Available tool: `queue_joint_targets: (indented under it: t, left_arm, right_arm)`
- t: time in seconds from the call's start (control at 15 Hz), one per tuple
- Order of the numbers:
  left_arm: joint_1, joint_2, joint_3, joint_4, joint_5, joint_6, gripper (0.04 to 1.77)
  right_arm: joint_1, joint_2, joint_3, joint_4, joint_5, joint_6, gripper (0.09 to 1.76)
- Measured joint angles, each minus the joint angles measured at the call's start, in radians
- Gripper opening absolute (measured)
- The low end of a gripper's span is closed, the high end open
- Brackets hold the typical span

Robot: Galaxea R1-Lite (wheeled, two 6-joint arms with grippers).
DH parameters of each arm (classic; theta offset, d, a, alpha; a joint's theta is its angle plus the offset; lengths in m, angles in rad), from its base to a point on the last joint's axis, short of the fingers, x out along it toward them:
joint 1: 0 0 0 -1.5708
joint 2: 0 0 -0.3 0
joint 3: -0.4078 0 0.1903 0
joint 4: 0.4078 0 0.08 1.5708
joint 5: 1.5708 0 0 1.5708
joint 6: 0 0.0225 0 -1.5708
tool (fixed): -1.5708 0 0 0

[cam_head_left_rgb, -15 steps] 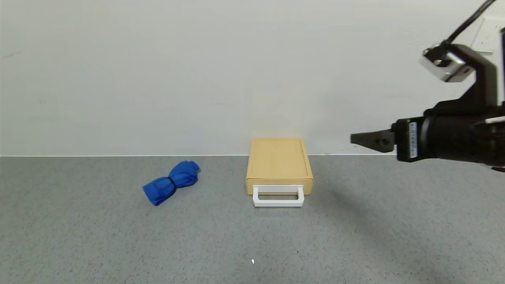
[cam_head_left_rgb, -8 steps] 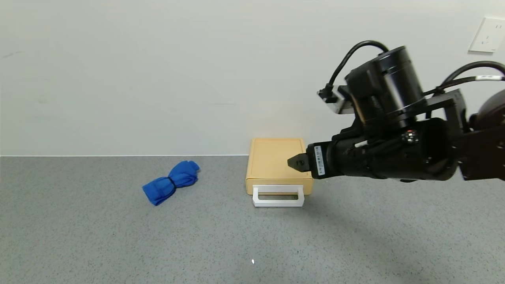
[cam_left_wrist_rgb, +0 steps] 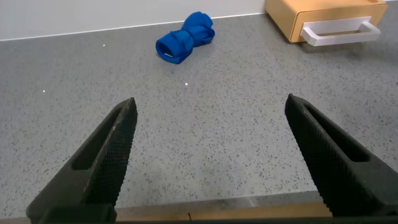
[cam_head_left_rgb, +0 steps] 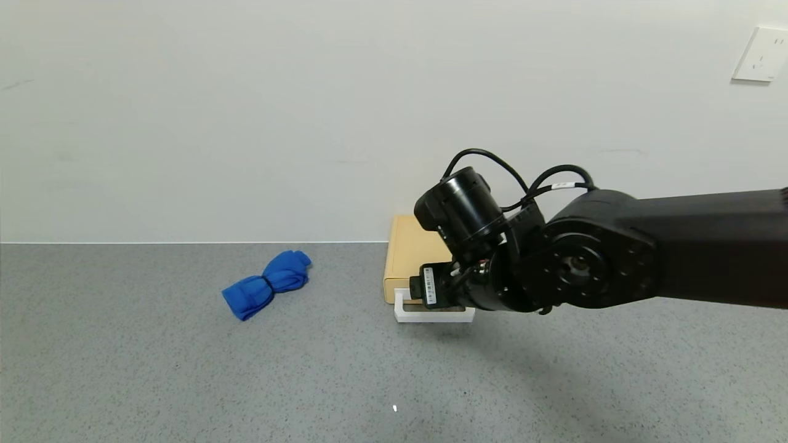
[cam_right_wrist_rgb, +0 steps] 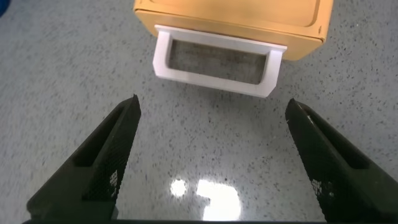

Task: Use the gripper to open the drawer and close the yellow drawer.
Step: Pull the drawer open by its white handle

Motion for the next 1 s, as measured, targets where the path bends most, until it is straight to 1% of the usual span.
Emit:
queue_joint_targets:
  t: [0.13, 0.47, 0.8, 1.0]
  left_arm:
    - [0.0, 0.0, 0.0, 0.0, 0.0, 0.0, 1.72]
    - [0.0, 0.0, 0.0, 0.0, 0.0, 0.0, 1.72]
    - [0.0, 0.0, 0.0, 0.0, 0.0, 0.0, 1.72]
    - [0.0, 0.0, 0.0, 0.0, -0.001, -0.002, 1.72]
  right_arm:
    - [0.005, 0.063, -0.035, -0.001, -0.043, 0.051, 1.71]
    - [-0.004, 0.169, -0.106, -0.001, -0.075, 0.118, 1.71]
    - [-0.013, 0.247, -0.182, 0.004, -0.076, 0.115, 1.71]
    - [-0.032, 0.291, -0.229, 0.004, -0.076, 0.098, 1.71]
